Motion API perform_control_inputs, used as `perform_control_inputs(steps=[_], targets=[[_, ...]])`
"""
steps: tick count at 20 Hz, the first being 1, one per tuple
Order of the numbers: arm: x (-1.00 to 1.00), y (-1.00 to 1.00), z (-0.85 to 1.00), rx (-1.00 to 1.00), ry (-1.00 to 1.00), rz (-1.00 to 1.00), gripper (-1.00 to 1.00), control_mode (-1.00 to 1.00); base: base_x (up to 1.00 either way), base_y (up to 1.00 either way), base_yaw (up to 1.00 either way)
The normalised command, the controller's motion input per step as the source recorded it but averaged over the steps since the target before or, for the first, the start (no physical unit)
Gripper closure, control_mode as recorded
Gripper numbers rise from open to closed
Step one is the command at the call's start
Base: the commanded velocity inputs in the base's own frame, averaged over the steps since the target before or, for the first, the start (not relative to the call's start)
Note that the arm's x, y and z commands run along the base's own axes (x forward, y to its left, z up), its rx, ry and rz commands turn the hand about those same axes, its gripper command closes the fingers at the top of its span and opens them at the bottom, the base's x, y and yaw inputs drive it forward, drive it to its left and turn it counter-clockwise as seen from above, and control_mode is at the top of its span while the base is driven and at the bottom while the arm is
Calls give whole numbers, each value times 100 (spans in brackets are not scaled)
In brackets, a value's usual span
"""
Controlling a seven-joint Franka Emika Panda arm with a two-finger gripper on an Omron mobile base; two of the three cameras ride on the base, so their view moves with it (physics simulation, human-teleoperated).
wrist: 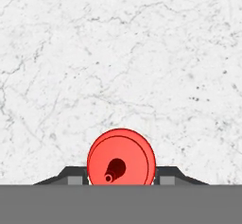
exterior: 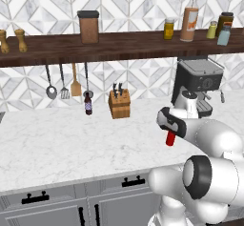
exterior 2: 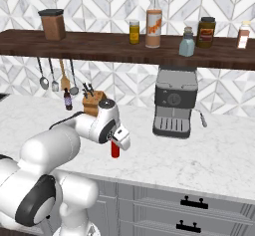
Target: Put the shaker and condiment bottle from the counter next to their counterparts in the cabinet.
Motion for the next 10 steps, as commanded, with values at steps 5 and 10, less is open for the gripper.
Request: perform_control_inputs(steps=[5,10], targets=[[-2,0,26,0,0,0,100,-100,0,0,0],[-5,0,100,0,-6,3,100,-100,0,0,0]])
